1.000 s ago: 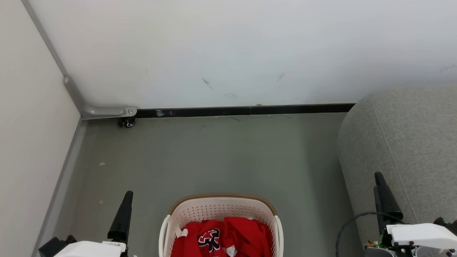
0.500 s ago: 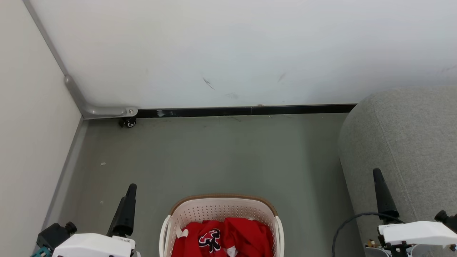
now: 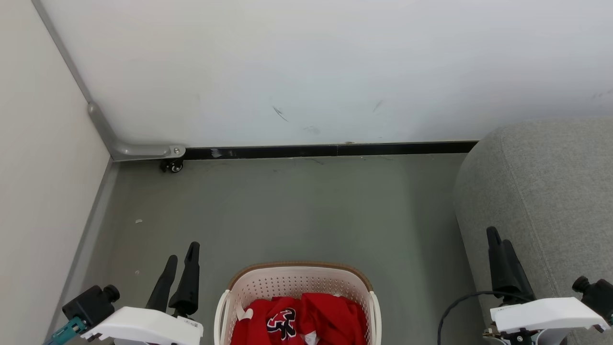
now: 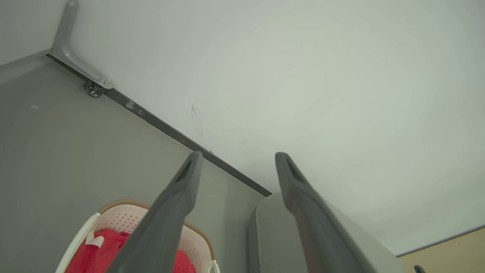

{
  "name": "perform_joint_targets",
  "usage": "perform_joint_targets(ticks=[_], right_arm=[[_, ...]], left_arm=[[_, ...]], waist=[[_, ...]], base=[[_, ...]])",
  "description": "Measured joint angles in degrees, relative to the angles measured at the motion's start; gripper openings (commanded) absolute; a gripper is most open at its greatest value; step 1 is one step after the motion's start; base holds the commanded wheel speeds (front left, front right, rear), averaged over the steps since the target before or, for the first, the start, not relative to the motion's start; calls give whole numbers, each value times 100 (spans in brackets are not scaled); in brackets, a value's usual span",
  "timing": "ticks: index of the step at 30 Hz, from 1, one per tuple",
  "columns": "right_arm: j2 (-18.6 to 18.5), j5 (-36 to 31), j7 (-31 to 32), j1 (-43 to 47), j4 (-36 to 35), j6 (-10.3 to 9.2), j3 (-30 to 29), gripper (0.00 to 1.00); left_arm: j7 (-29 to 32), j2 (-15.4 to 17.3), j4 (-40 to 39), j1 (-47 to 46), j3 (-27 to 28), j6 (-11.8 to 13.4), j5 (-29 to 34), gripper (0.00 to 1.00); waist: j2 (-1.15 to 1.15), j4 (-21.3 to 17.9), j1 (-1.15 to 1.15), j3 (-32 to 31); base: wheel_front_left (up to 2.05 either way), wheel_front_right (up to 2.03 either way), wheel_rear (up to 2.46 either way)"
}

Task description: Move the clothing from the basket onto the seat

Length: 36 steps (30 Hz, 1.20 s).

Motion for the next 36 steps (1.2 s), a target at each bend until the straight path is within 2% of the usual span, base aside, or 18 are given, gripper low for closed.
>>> perform_joint_targets(ticks=[13,18,27,36], right_arm=[[30,-1145,-208,27,15,0,-1,100],[41,-1582,-258,131,52,0,-4,100],[55,-2361,-264,133,197,0,-123,100],[58,-2777,-318,131,218,0,-42,100]], left_arm=[[-214,105,-179,5,-264,290,1260,100],[-297,137,-188,14,-364,393,1700,100],[-455,160,-108,122,-493,658,2429,100],[-605,199,-100,122,-624,872,3153,100]], waist=[[0,-7,-54,19],[0,-21,-67,21],[0,-58,-77,11],[0,-90,-79,-17]], base=[[0,0,0],[0,0,0],[0,0,0],[0,0,0]])
